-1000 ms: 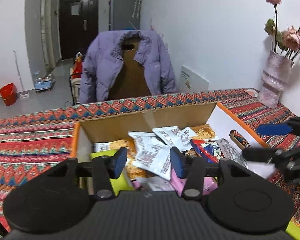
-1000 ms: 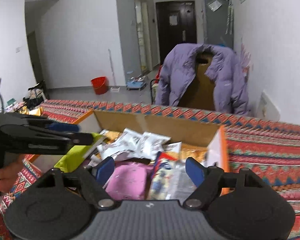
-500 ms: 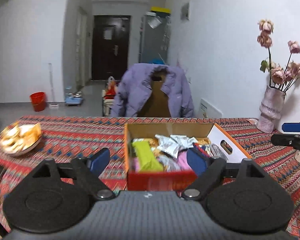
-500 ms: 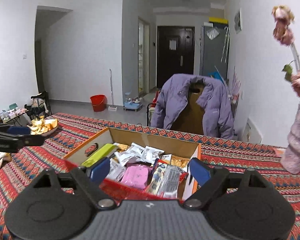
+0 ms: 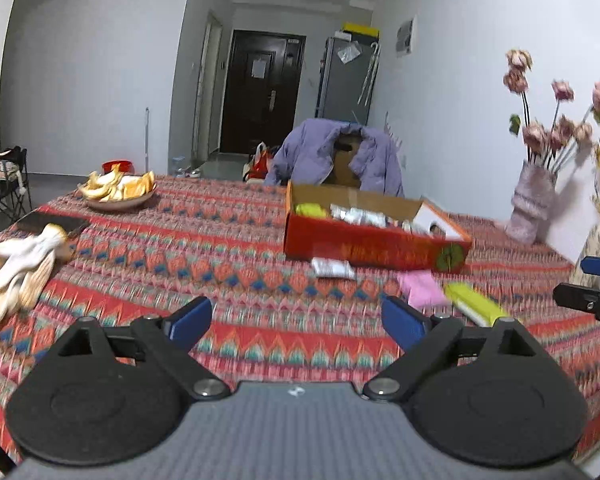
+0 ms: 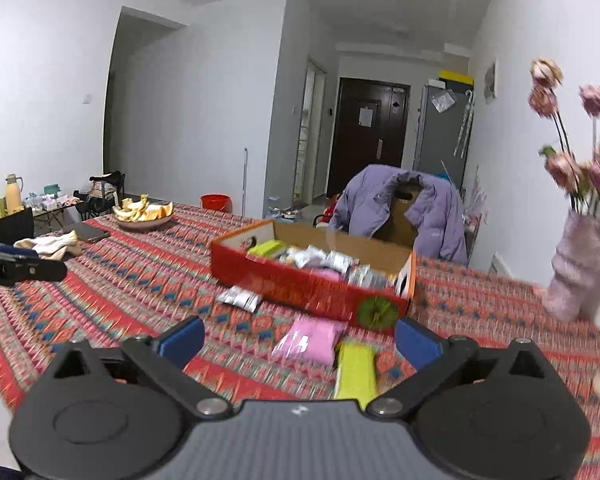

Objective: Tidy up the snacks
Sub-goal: 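Move both grippers back toward the remaining packets, then grasp a white card with the left gripper while the right grasps a seed-snack packet, then carry both items over the red box and open both grippers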

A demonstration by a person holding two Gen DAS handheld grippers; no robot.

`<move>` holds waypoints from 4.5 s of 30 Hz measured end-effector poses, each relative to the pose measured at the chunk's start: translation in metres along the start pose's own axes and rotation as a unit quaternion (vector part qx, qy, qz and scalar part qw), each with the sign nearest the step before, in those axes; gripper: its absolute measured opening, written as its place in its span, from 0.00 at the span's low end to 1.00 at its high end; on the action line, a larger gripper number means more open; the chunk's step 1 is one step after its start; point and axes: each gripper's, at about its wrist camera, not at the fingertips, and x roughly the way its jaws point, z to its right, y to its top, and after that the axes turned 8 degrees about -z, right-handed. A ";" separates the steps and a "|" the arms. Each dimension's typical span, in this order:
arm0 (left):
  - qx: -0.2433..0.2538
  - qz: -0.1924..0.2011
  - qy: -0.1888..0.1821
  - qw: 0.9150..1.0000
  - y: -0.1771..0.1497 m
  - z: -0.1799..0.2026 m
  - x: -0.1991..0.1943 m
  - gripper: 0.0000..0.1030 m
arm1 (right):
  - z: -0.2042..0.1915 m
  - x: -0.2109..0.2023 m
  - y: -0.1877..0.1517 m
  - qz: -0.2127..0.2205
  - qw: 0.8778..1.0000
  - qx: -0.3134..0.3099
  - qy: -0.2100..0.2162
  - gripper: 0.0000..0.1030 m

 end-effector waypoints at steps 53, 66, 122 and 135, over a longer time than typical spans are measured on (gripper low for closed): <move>0.040 -0.132 -0.014 0.990 0.060 0.052 0.235 0.81 | 0.054 0.146 -0.050 -0.145 0.985 0.040 -0.078 0.73; 0.033 -0.140 0.007 0.990 0.073 0.063 0.302 0.57 | 0.078 0.150 -0.050 -0.152 0.984 0.082 -0.049 0.57; 0.050 -0.027 -0.058 0.997 0.160 0.048 0.213 0.50 | 0.087 0.192 0.113 -0.062 0.996 0.048 0.038 0.43; 0.040 -0.102 -0.062 0.992 0.194 0.057 0.363 0.50 | 0.081 0.344 0.112 -0.124 0.989 0.065 0.040 0.49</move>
